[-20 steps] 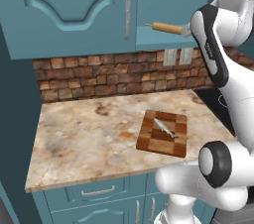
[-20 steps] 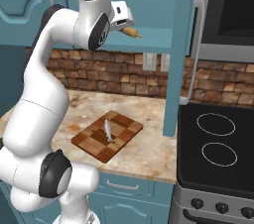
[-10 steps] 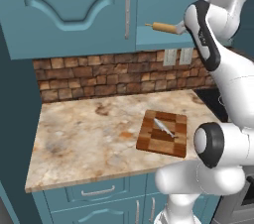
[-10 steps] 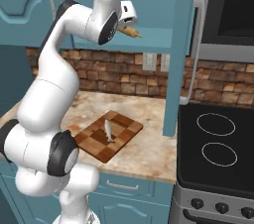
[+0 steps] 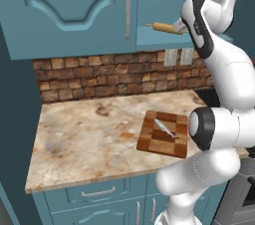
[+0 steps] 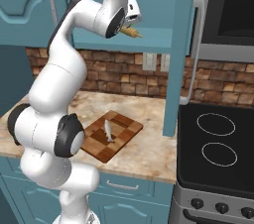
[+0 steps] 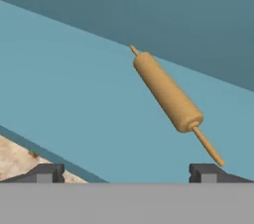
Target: Open the cabinet, retrieve the rolling pin, and place it next to the meat on the cutting board to prepare for tenderizing.
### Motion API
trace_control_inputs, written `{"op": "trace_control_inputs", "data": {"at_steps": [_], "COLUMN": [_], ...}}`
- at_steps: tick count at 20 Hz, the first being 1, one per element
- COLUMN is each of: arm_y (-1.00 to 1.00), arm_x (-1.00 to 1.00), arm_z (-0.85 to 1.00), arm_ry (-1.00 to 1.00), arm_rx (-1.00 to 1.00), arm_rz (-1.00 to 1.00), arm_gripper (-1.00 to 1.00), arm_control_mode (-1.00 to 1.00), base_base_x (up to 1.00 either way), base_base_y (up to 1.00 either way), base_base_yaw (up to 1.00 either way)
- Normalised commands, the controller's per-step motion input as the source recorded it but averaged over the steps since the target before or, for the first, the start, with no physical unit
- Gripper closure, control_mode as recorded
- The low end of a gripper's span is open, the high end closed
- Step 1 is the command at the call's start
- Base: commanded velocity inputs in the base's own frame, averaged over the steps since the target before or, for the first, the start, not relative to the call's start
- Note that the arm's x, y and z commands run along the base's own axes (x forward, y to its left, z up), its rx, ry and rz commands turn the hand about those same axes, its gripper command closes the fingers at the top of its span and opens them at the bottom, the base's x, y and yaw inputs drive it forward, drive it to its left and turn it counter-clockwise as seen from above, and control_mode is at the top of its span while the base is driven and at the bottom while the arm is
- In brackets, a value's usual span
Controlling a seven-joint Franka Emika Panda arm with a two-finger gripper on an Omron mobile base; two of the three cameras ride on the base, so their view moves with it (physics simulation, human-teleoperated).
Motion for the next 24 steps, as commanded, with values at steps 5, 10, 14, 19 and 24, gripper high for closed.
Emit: {"op": "trace_control_inputs", "data": {"at_steps": [5, 10, 14, 19, 24], "arm_y": [-0.09, -0.08, -0.06, -0.03, -0.03], "arm_x": [0.26, 0.23, 0.24, 0.3, 0.42], "arm_z": [-0.11, -0.12, -0.12, -0.11, -0.05], "arm_ry": [0.0, 0.0, 0.0, 0.0, 0.0], "arm_rx": [0.0, 0.0, 0.0, 0.0, 0.0], "arm_rz": [0.05, 0.04, 0.04, 0.03, 0.03], "arm_gripper": [-1.0, -1.0, -1.0, -1.0, -1.0], "arm_control_mode": [-1.0, -1.0, -1.0, -1.0, -1.0], "base_base_x": [0.0, 0.0, 0.0, 0.0, 0.0], "base_base_y": [0.0, 0.0, 0.0, 0.0, 0.0], "base_base_yaw": [0.0, 0.0, 0.0, 0.0, 0.0]}}
